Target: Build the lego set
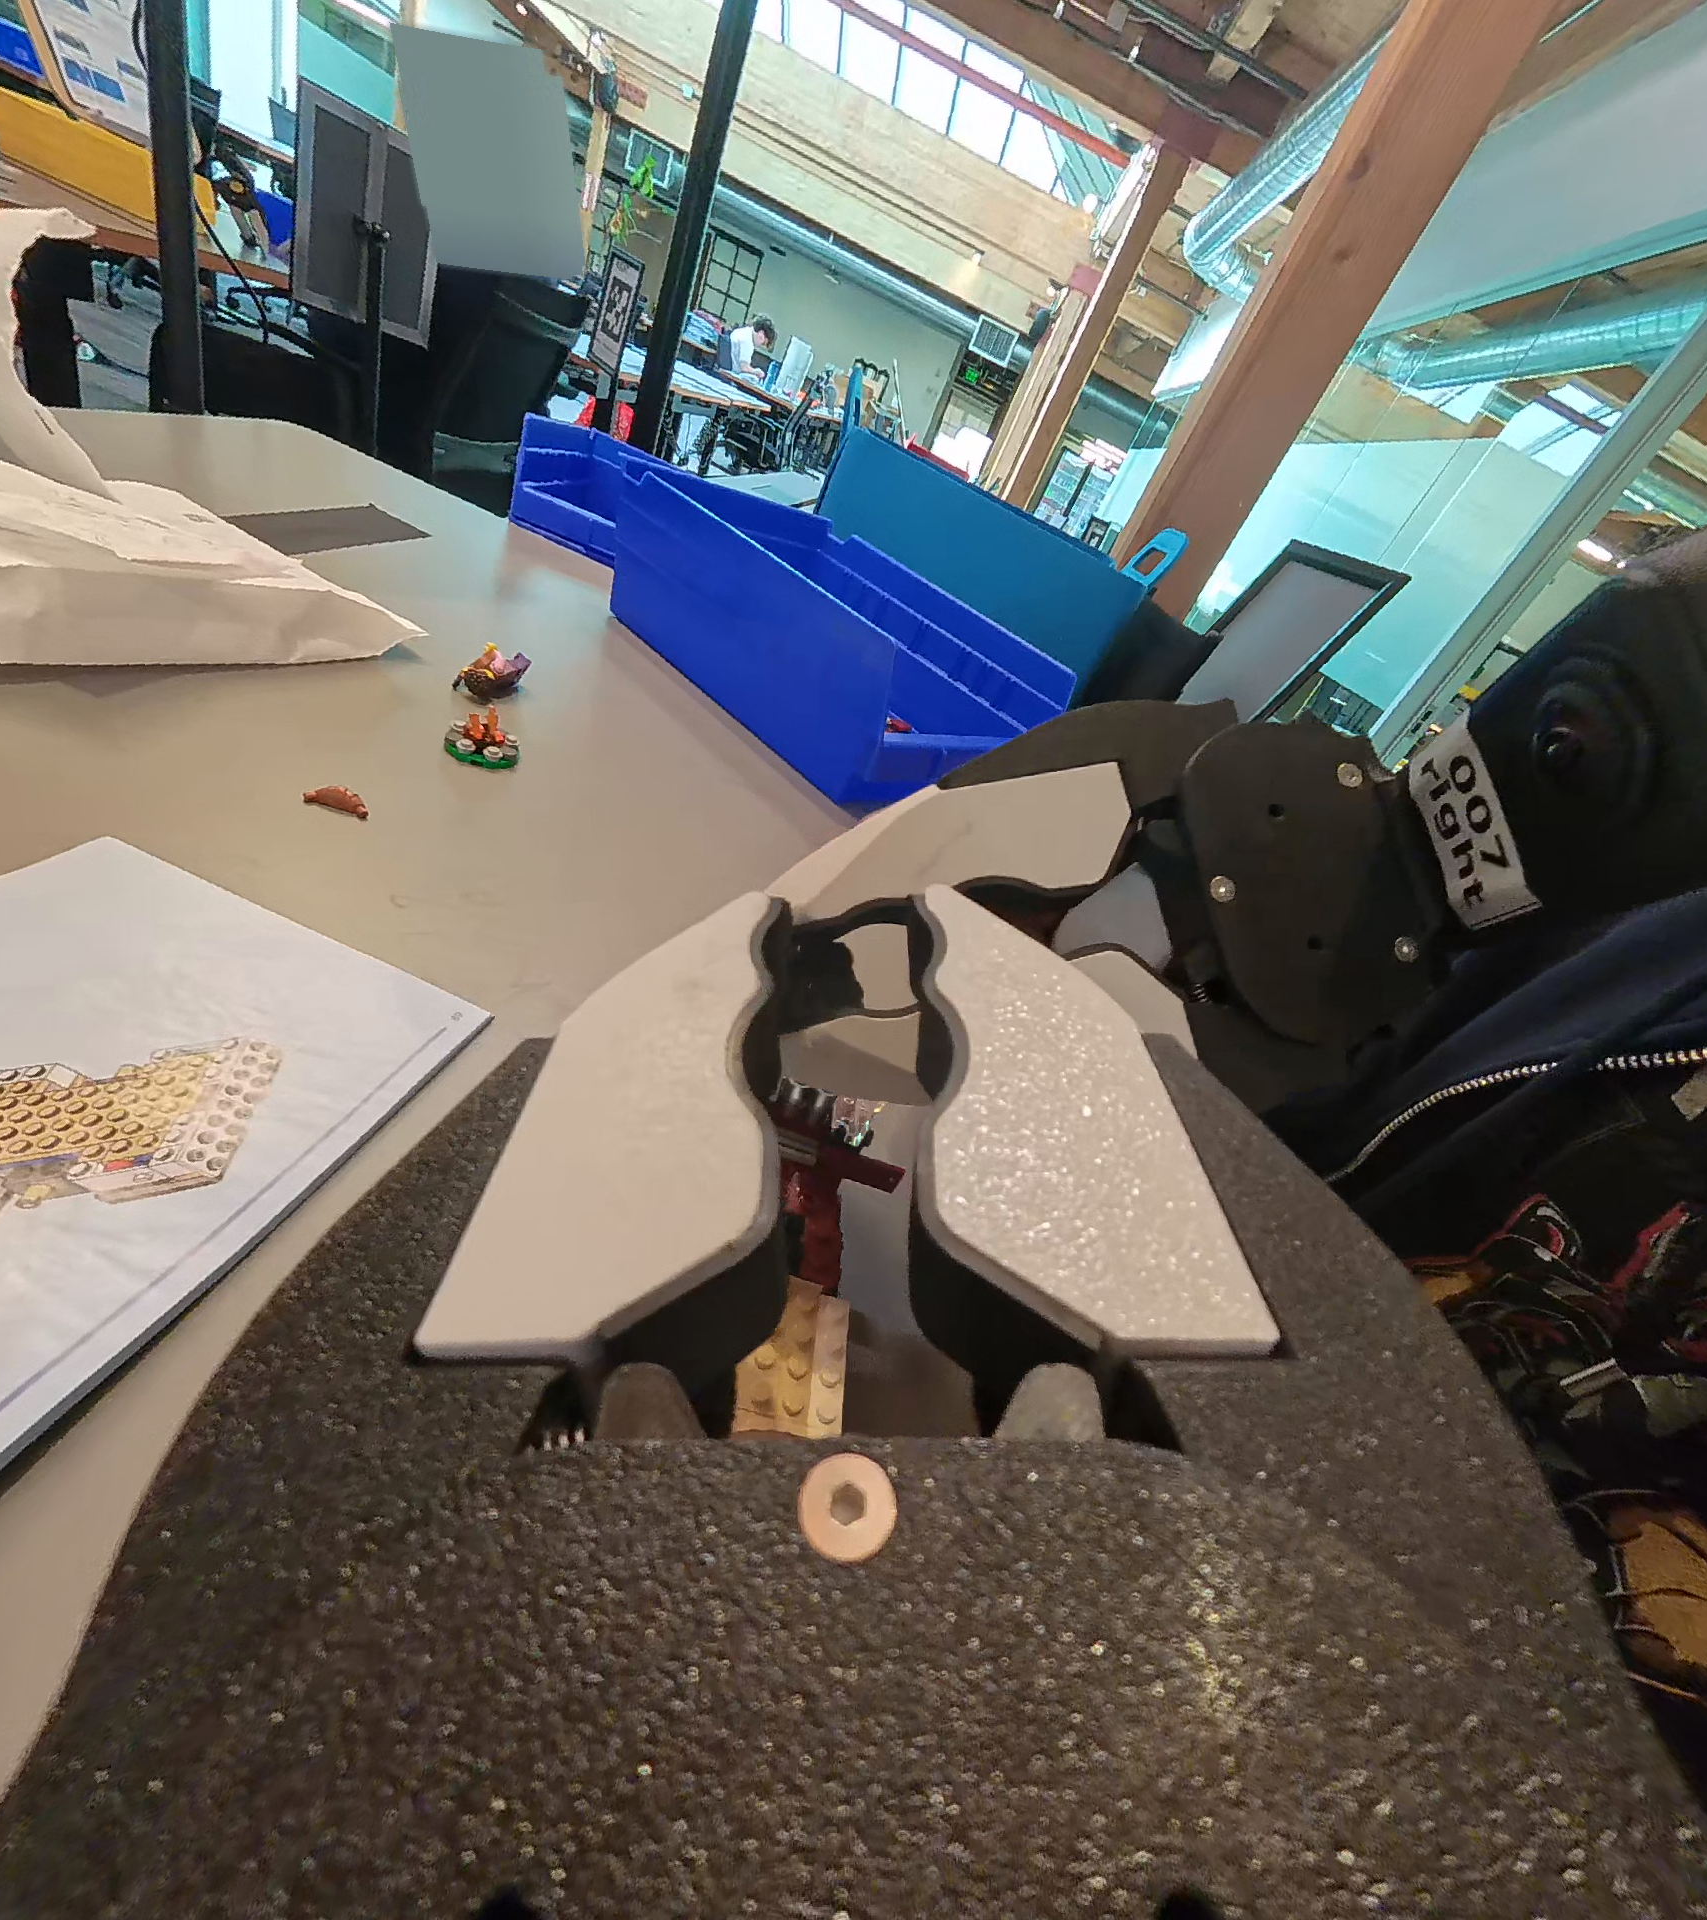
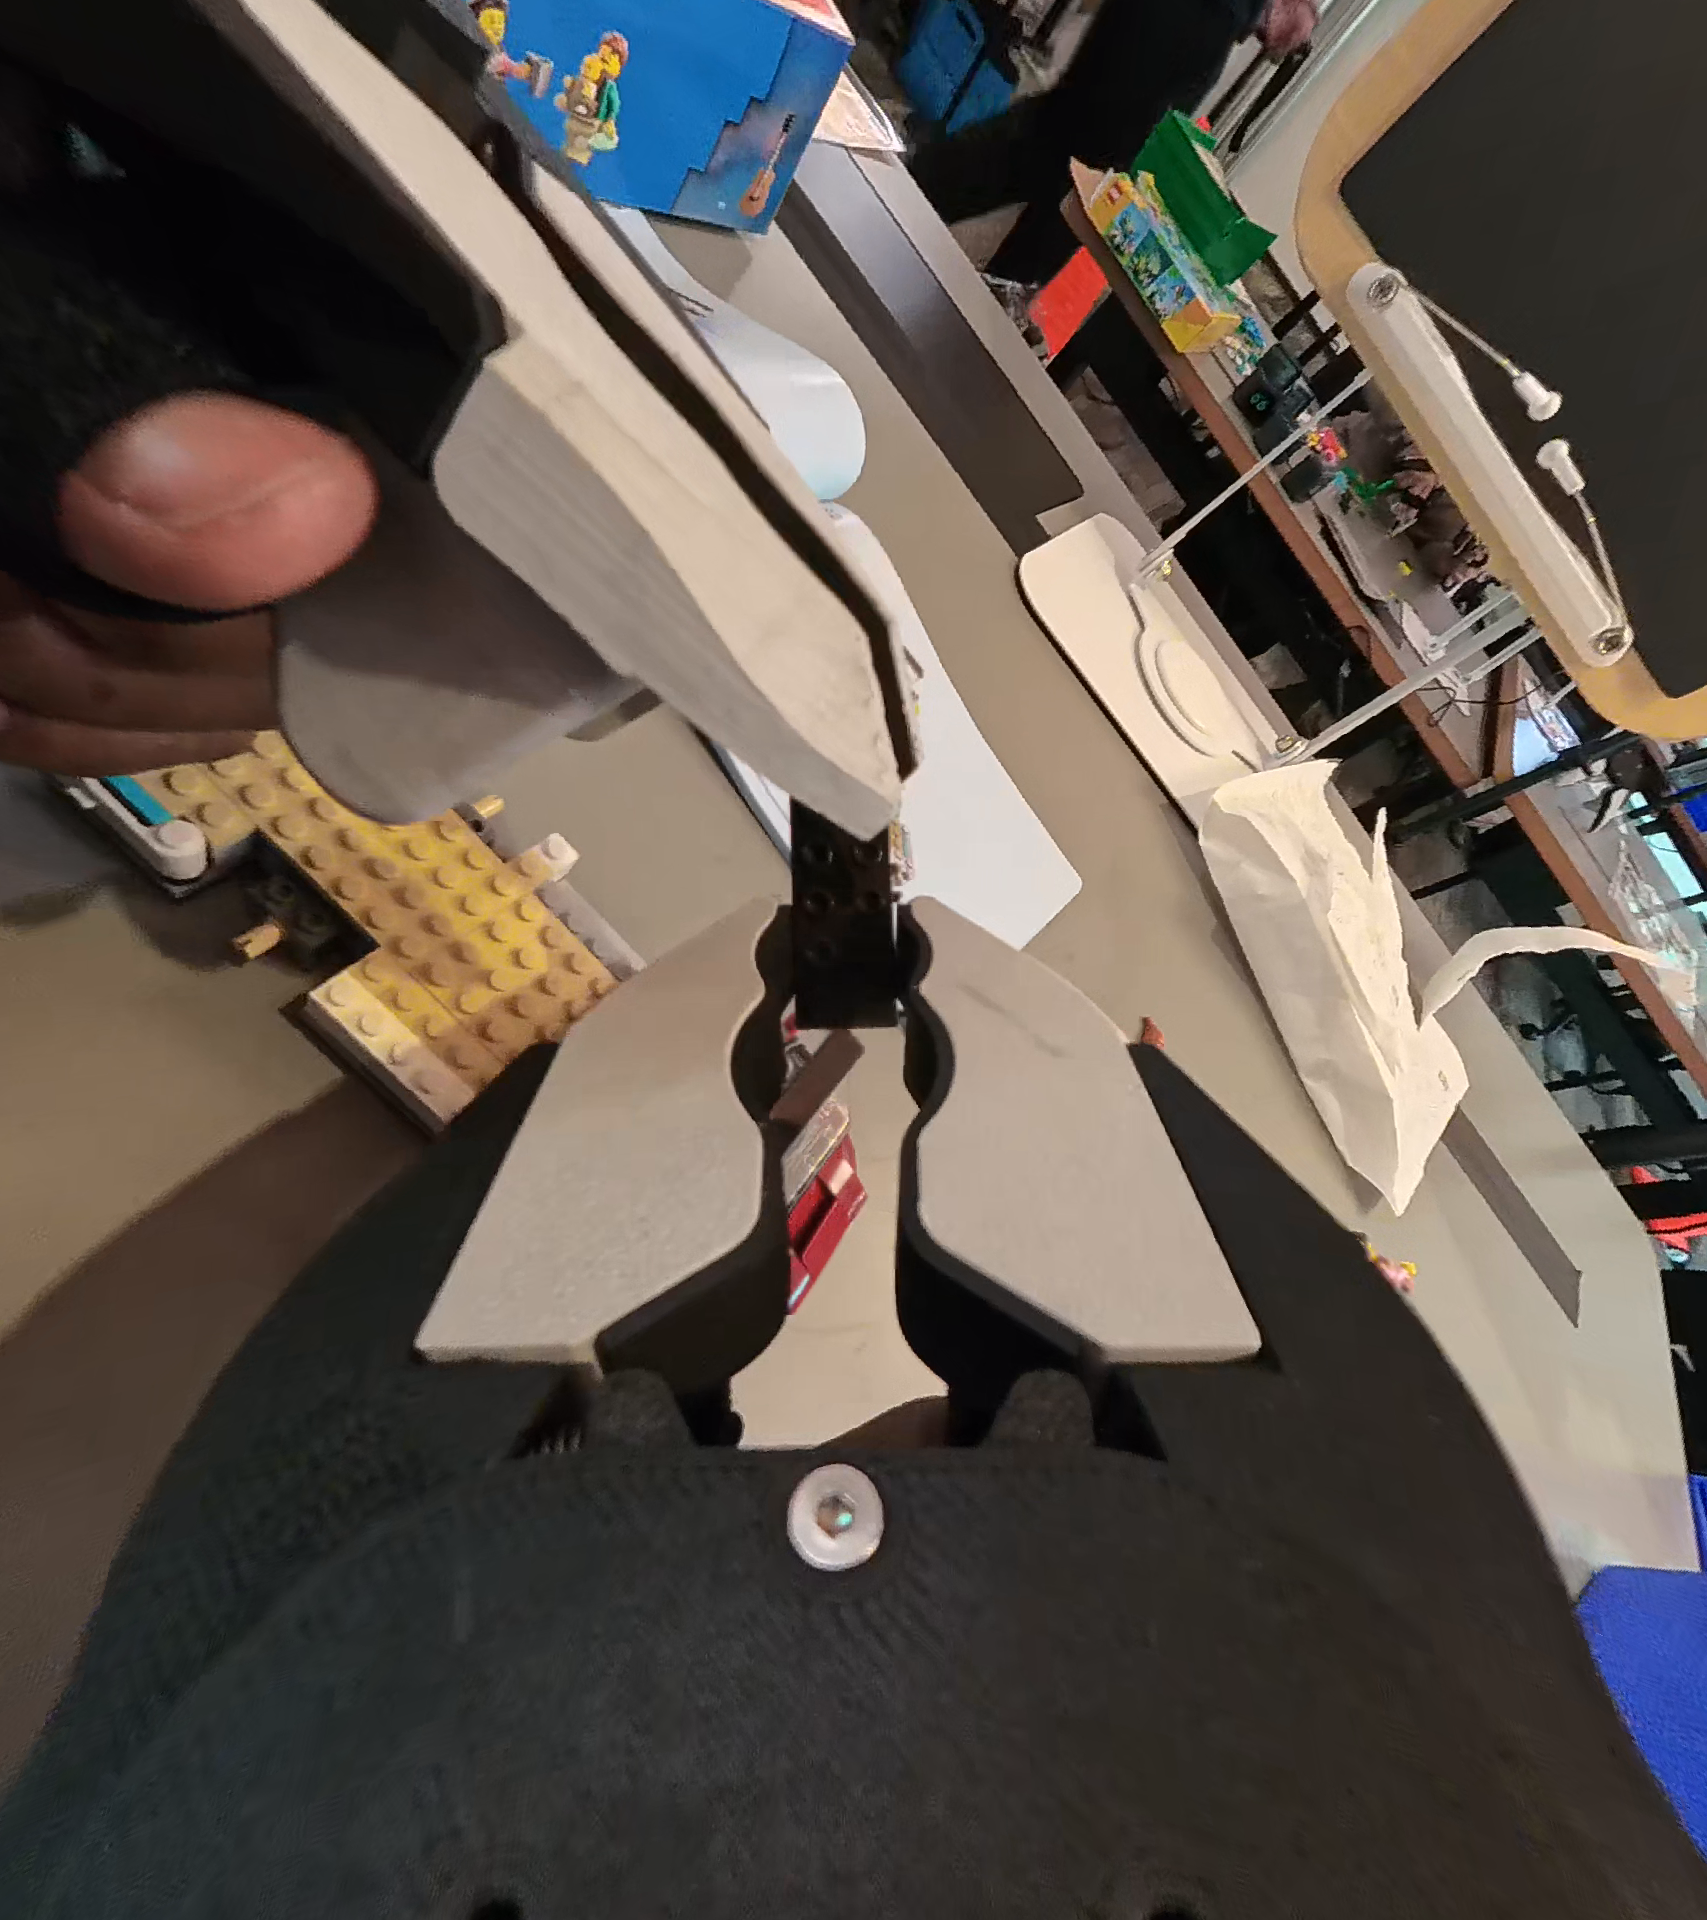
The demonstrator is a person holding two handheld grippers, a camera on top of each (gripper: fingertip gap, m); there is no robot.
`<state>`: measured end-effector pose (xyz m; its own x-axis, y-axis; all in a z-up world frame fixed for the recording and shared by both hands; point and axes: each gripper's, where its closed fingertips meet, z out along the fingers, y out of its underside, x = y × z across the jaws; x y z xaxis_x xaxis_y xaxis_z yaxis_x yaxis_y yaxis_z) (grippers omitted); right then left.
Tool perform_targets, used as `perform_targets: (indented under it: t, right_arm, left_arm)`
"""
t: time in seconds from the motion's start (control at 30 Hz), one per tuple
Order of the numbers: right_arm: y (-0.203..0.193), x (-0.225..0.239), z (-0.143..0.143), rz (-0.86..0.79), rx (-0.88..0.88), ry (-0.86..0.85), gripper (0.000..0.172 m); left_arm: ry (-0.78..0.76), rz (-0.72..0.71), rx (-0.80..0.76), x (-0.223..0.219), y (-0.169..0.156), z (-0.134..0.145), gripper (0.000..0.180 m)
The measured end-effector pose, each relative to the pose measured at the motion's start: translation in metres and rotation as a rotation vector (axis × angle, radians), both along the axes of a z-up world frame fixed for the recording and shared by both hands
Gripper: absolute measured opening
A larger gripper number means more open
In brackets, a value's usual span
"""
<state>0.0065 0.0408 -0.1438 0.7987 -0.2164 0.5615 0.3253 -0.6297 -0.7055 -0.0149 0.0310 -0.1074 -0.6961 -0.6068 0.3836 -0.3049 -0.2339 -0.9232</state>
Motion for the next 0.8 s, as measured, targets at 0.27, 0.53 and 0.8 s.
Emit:
perform_targets:
  t: [0.27,0.53,0.8]
  right_arm:
    - [0.003,-0.007,-0.002,0.017,0.023,0.054,0.018]
    - [0.002,-0.007,0.001,0.009,0.071,0.106,0.018]
    - [-0.002,-0.01,0.006,0.001,0.103,0.116,0.018]
  left_arm:
    - [-0.002,-0.012,0.026,-0.003,-0.002,0.0,0.014]
    - [0.084,0.067,0.011,0.006,0.016,-0.005,0.027]
    - [0.287,-0.047,-0.157,0.004,0.002,-0.018,0.019]
